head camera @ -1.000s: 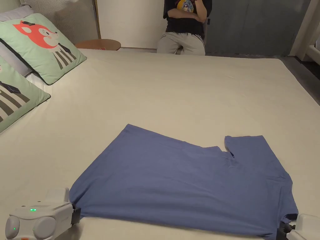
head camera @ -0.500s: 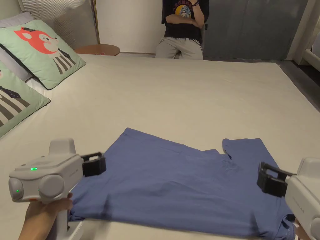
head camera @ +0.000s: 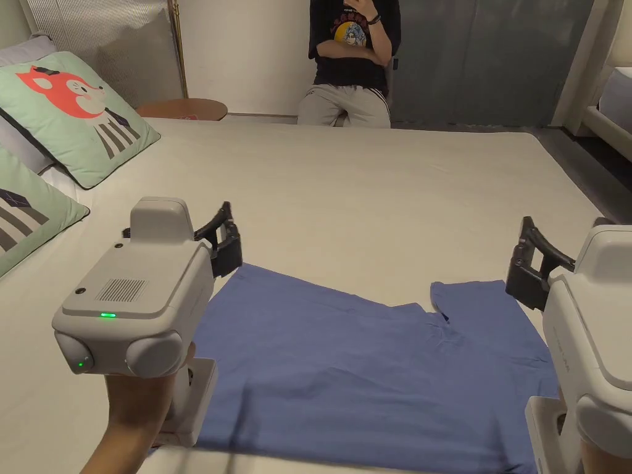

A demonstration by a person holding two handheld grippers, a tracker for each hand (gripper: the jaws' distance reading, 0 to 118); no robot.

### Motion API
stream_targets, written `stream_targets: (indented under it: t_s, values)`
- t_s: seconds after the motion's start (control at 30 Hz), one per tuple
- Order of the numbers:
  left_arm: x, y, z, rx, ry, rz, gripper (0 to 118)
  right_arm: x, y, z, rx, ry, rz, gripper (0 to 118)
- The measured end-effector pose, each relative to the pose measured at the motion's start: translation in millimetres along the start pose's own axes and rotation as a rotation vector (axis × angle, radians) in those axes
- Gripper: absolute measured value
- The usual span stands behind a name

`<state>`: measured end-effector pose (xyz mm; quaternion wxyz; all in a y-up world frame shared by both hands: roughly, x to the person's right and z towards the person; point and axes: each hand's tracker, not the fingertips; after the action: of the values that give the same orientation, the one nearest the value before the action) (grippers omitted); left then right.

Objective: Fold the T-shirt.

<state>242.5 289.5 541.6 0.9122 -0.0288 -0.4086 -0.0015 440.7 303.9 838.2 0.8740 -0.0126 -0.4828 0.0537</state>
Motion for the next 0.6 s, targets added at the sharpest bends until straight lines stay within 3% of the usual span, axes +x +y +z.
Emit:
stream_targets:
  t_s: [0.03, 0.07, 0.37, 0.6]
  values:
    - [1.9, -0.1, -2.3, 0.000, -0.002, -0.001, 0, -0.5, 0.2, -0.3, 0.005, 0.002, 0.002, 34]
    - [2.8, -0.4, -4.5, -0.002, -0.010, 0.000, 0, -1.2, 0.7, -0.9, 0.009, 0.006, 0.007, 3]
    - [-3.0, -5.7, -42.7, -0.080, -0.043, -0.021, 0, -1.9, -0.6, -15.6, 0.007, 0.007, 0.003, 0]
    - [-25.7, -23.7, -145.9, -0.393, -0.138, 0.049, 0, -5.0, -4.8, -44.7, -0.013, 0.024, 0.016, 0]
